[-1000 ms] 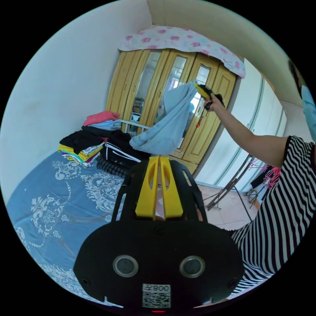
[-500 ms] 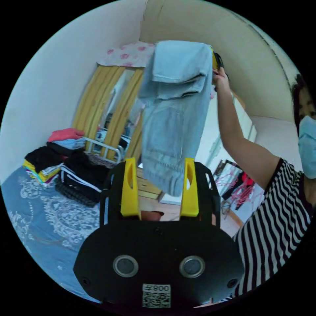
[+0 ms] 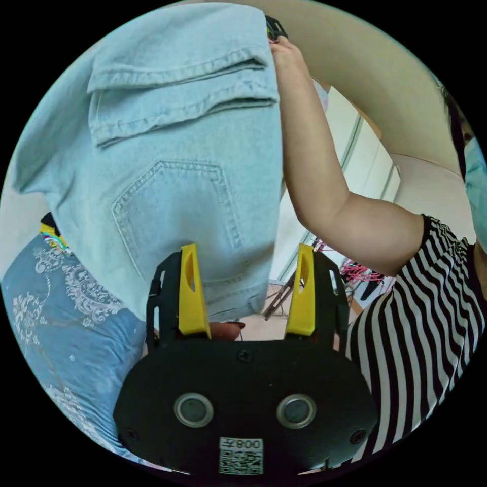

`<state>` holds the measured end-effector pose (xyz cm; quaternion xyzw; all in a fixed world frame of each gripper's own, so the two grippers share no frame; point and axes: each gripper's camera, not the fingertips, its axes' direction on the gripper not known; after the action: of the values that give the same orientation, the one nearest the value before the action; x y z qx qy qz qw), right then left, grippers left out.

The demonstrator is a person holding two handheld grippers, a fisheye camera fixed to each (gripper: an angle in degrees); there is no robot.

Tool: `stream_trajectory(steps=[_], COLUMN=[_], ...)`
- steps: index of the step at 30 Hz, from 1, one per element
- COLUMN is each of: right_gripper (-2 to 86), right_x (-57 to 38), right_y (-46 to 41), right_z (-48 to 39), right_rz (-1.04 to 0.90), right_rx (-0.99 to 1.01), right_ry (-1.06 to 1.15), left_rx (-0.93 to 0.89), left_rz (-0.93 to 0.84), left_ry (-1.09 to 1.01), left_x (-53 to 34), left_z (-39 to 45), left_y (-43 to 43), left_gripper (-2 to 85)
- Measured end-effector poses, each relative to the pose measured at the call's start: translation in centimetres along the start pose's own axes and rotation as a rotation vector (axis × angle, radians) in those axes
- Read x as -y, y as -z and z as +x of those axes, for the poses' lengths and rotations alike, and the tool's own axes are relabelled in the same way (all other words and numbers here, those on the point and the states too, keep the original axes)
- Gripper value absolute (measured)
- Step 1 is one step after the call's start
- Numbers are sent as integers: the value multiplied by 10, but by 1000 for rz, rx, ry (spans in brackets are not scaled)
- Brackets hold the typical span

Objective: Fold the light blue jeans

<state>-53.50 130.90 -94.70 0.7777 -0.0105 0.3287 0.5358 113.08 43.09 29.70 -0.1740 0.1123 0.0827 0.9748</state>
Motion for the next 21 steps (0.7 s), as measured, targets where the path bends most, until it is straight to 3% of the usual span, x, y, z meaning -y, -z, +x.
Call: stream_trajectory(steps=[6,8,11,21], right_gripper=[17,17,16,18], right_x=[-42,-51,-67,-162], right_y=[-63,-76,-90,-152], right_z=[-10,-7,7,125], right_rz=[-40,-48,-61,-212], right_rx=[28,23,2,-51], right_ry=[43,56,69,-59], left_rx=[361,525,586,936], left_rz=[92,98,128,192], left_ry=[11,107,207,367], left_x=[-33,-49,-81,-202], left_z=[25,19,16,48], left_y=[39,58,100,290], left_gripper=[205,105,34,9])
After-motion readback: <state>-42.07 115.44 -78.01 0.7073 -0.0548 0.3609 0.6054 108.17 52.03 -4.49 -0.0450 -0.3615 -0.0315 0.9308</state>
